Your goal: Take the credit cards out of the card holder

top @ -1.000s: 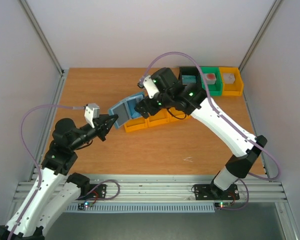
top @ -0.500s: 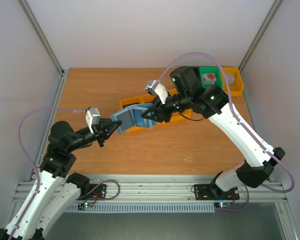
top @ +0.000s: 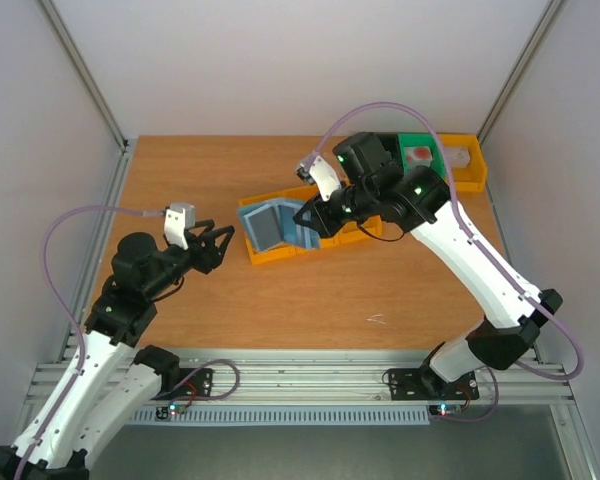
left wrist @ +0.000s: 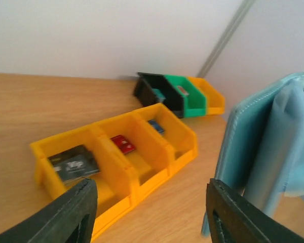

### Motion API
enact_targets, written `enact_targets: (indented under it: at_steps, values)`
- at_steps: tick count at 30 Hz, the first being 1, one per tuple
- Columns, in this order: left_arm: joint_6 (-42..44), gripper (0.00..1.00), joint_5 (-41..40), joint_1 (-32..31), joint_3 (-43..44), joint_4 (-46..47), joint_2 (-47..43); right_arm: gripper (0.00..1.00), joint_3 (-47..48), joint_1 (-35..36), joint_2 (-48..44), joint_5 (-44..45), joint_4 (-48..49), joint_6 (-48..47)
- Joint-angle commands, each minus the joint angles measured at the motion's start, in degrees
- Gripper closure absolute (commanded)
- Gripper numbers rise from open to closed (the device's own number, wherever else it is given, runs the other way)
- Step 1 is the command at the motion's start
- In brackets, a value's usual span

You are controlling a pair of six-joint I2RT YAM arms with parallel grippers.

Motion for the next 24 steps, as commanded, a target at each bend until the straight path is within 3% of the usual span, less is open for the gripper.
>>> enact_targets:
  at_steps: [1,5,8,12,15,24]
  values:
    - [3.82,0.37,-10.40,0.42,0.85,0.69,-1.81,0.99,6.70,-0.08,4.31,23.68,-9.74,14.64]
    - [5.66,0.36,-2.75,0.45,0.42,4.86,-2.71,0.99,8.57,3.44,6.17,31.92,-10.45,16.24]
    - [7.14,0.54,12.21,0.32,-0.48,9.73,-2.50,0.99,11.43,6.13,8.51,32.17,-10.63,15.93]
    - [1.10,0.60,27.54,-1.24,-1.18,18.22,0.94,0.99,16.08,9.50,11.86,27.78,-10.82,11.48]
    - [-3.74,0.69,27.96,-2.57,0.21,16.37,5.58,0.99,15.70,9.86,11.87,15.37,-8.23,6.02]
    - [-2.58,0.69,26.93,-2.27,0.96,12.17,5.43,0.99,5.16,9.33,2.35,-7.21,3.40,-3.83]
